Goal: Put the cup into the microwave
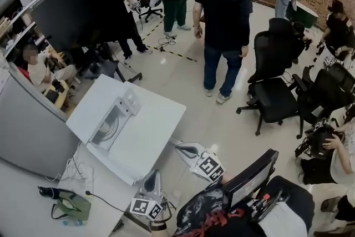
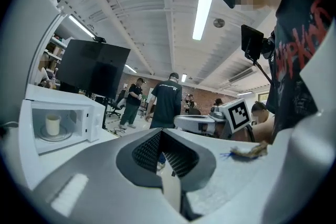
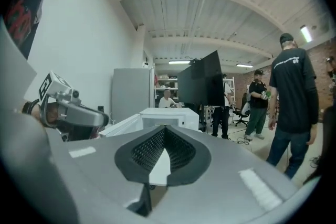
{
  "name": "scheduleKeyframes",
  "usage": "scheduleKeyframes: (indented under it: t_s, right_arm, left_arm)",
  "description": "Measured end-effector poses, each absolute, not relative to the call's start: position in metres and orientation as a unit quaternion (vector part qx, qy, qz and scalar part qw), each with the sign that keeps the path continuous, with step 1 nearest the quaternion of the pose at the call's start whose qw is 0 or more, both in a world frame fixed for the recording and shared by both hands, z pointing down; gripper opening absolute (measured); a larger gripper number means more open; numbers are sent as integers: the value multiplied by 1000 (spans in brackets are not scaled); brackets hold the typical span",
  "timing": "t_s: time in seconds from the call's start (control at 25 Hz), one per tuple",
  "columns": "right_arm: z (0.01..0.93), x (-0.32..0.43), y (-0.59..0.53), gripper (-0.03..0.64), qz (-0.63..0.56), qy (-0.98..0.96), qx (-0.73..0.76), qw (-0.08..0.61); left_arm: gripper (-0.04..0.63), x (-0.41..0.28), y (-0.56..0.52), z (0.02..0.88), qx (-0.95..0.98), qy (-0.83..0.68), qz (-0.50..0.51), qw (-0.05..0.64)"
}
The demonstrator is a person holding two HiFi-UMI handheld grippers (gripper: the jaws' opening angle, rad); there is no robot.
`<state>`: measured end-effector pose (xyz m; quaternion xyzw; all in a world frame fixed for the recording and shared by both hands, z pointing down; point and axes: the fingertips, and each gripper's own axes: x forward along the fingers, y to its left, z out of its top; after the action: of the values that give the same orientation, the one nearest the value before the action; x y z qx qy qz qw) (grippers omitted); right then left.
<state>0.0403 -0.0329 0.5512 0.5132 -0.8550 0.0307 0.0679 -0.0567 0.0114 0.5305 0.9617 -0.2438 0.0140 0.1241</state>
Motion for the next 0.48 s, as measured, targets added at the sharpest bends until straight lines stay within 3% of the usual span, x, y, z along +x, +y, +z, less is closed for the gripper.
scheduleKeyframes:
  t_s: [0.24, 0.36, 0.48]
  right_arm:
    - [552, 139, 77, 2, 56, -858, 510, 18]
    - [575, 207, 123, 2, 92, -850, 519, 26]
    - [584, 255, 170, 0, 117, -839, 530, 24]
  left_arm:
    - [3, 63, 115, 563, 957, -238, 47, 159]
    - [3, 151, 175, 558, 962, -207, 29, 176]
    - [3, 198, 241, 569, 970, -155, 76, 168]
